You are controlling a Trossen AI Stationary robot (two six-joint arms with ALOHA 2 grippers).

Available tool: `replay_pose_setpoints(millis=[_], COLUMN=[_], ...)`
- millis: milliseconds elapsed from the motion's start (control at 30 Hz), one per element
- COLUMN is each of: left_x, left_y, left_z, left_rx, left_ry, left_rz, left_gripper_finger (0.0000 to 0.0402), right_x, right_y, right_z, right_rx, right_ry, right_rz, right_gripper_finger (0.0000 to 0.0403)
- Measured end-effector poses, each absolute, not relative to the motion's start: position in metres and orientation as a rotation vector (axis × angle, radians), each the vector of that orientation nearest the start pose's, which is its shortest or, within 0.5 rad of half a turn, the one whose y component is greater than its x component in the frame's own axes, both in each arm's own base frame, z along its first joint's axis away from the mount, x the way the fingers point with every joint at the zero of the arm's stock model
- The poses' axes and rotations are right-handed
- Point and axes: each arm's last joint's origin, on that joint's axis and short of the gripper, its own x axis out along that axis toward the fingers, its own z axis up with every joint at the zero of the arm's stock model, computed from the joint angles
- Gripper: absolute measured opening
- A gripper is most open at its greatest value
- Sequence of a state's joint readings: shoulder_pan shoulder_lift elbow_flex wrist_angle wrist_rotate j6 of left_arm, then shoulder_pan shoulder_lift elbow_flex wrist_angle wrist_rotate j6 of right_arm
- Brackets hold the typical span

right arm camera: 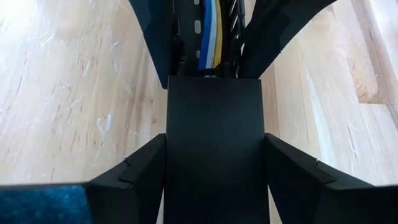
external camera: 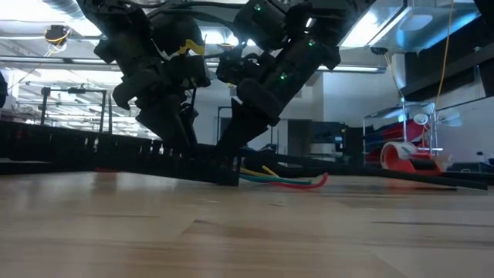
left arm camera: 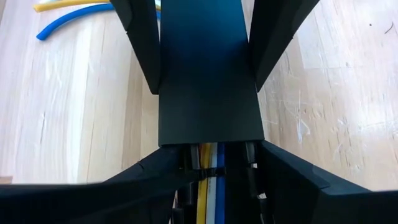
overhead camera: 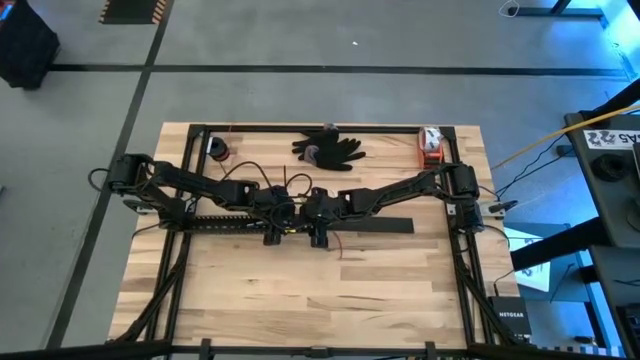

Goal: Ziptie cables
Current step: Close the black cable duct lid

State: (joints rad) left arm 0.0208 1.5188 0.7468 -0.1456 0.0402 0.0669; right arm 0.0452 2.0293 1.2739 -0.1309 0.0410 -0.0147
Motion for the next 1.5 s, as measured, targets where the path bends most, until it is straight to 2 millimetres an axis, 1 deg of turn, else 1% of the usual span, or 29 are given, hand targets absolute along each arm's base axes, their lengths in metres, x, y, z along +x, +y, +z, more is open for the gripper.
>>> replay_pose_setpoints(millis=[333,1500], left_x=[0.2822,0.2819], left_y=[0.0046,0.0046], left_z=[0.1619,0.1616], left_rx=[0.032,0.030], left_ry=[0.922,0.926], left_rz=[-0.047,-0.047], left_gripper_finger=[0.0196,0.0196], right_x=[0.4185,0.4188], right_y=[0.0163,0.0172], right_z=[0.1415,0.1417], right_rx=[-0.059,-0.052], right_ry=[0.865,0.862], right_rz=[-0.018,-0.011], right_gripper_finger=[0.0227,0.0227])
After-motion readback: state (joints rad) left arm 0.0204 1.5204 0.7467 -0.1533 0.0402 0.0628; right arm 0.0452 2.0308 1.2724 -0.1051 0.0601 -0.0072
